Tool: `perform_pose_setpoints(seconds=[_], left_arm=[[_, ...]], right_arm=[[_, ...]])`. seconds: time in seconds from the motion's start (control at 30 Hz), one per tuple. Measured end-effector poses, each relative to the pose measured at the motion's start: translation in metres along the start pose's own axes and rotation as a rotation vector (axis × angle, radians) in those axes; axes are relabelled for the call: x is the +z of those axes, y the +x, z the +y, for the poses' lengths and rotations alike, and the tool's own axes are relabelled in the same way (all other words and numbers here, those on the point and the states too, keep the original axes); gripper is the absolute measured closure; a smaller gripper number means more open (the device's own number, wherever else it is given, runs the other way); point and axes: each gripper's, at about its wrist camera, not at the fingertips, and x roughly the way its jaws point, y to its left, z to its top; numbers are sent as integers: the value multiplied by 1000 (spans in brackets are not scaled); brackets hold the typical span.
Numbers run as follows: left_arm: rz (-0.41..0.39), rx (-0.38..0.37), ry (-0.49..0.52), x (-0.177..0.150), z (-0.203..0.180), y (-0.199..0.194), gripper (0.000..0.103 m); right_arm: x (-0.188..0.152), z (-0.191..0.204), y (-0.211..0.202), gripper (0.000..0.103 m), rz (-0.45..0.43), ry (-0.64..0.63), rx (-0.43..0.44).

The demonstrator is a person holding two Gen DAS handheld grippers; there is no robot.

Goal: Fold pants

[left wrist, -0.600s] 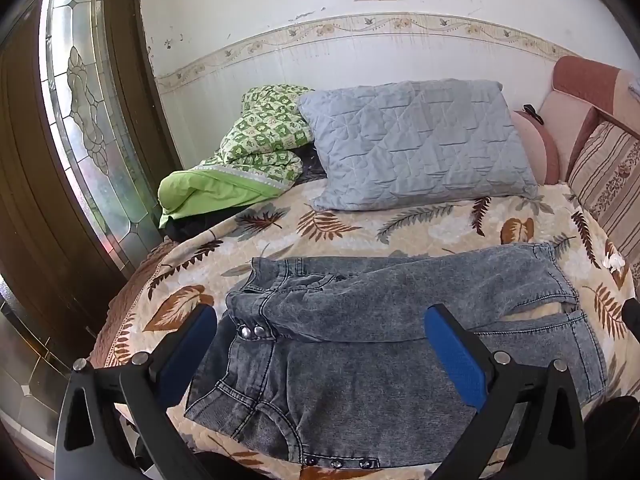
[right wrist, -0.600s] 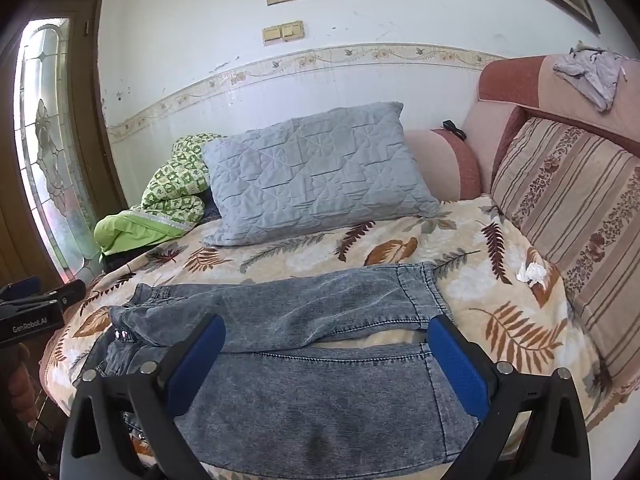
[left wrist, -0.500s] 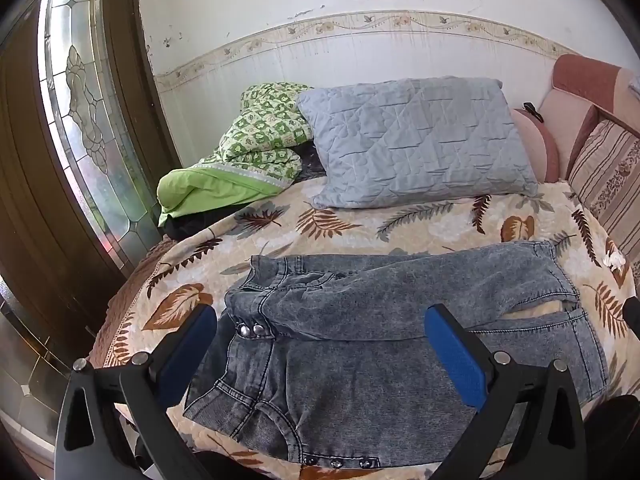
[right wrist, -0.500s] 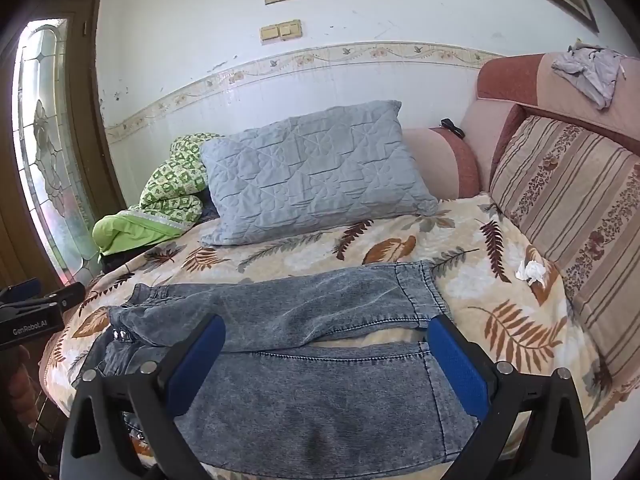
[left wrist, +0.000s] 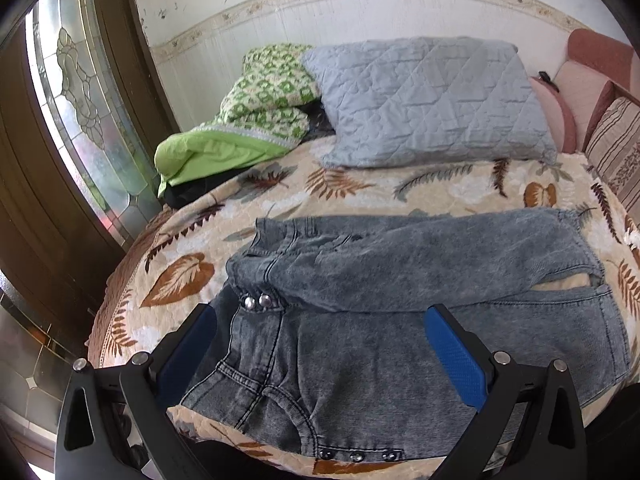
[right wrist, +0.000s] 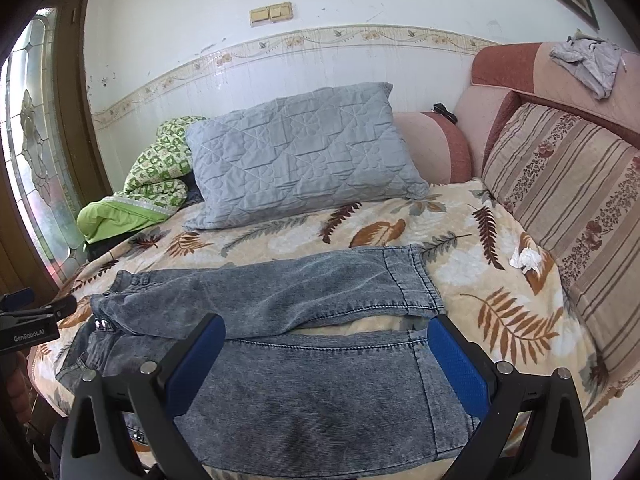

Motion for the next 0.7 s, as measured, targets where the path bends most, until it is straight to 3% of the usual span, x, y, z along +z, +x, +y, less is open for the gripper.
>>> perform_pose_setpoints(seconds=[0.17,0.43,0.7], left_arm=[[96,44,-19,-6,19,37,0],[200,123,-93,-3,67,90,0],[285,196,-126,33,129,152,0]], right_arm=[[2,-21,20,1,32,12,-55],[26,-70,84,1,96,123,-87],[44,-95,141,1,146,146,-98]])
